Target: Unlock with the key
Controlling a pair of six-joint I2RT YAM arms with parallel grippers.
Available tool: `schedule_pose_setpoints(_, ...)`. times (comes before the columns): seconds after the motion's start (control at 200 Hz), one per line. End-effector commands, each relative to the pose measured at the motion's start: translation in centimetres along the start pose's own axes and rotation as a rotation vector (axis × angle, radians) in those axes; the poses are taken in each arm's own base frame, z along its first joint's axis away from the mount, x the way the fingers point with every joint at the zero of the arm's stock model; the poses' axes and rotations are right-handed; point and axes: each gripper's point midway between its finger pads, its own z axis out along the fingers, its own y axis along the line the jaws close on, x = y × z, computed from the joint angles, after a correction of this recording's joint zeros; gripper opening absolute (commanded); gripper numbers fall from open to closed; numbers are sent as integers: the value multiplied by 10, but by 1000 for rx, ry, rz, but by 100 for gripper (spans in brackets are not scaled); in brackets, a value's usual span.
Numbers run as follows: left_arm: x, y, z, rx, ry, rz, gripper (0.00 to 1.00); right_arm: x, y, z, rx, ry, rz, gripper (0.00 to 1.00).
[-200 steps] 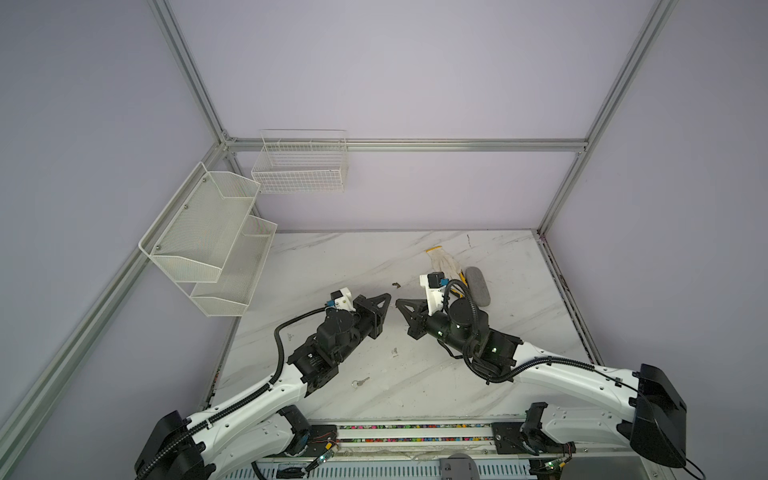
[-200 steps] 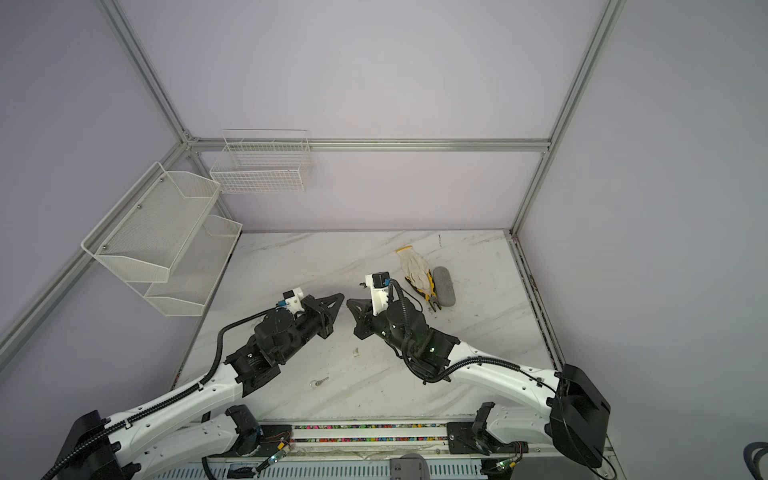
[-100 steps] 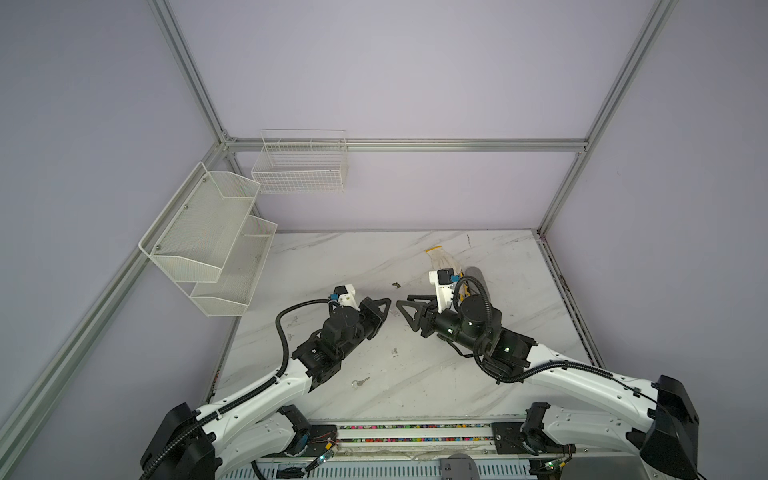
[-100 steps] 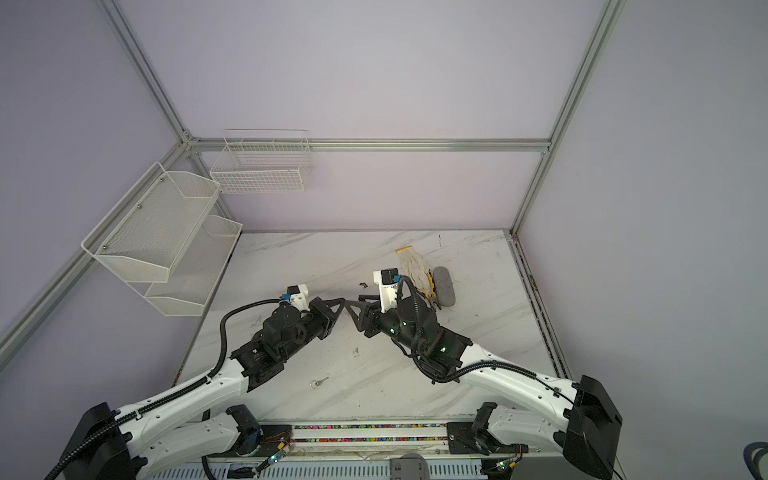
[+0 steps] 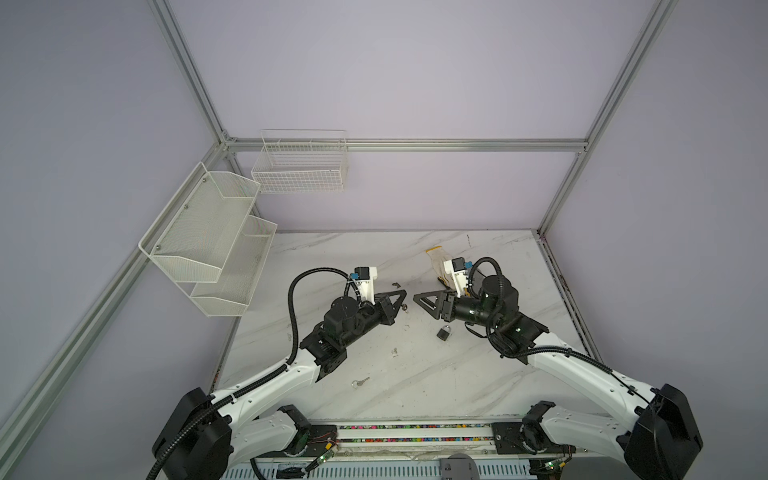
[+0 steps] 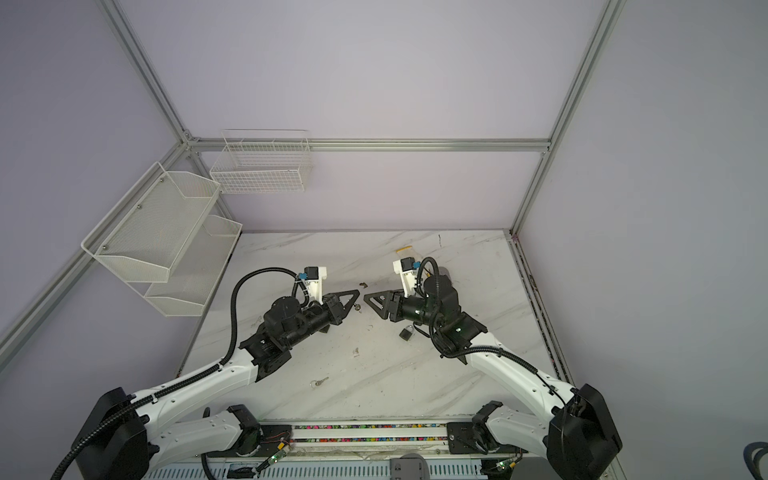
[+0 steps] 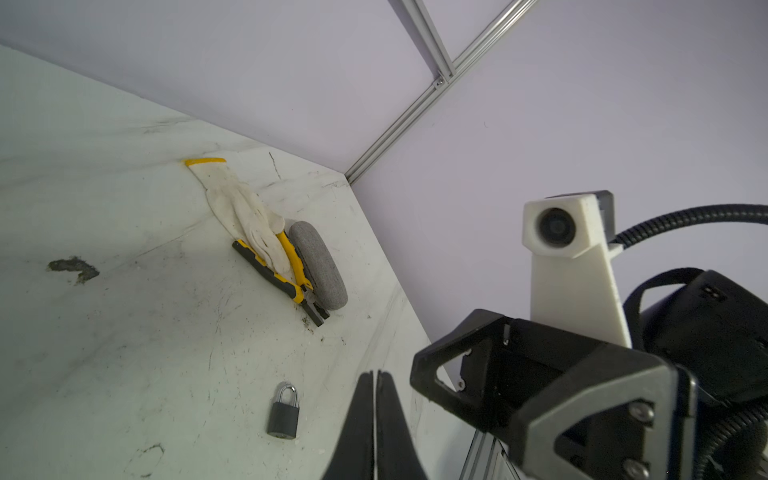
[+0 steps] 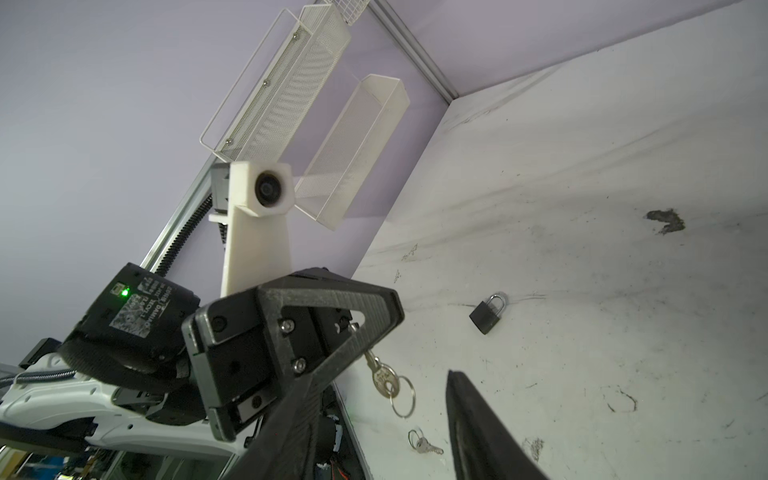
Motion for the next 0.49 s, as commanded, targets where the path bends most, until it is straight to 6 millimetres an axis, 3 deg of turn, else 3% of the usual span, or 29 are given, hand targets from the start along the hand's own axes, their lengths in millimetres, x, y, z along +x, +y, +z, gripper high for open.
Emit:
schedule_pose_setpoints(0.0, -45, -60, -3, 208, -120, 132, 0, 9, 17, -2, -141, 52, -12, 50)
schedule_pose_setpoints(0.105, -45, -67, -2, 246, -115, 142, 0, 7, 26, -4, -194, 50, -31, 49)
schedule_pose_setpoints(0.49, -43, -83, 5, 322, -80, 142, 0, 7, 25, -4, -249, 36, -28, 40)
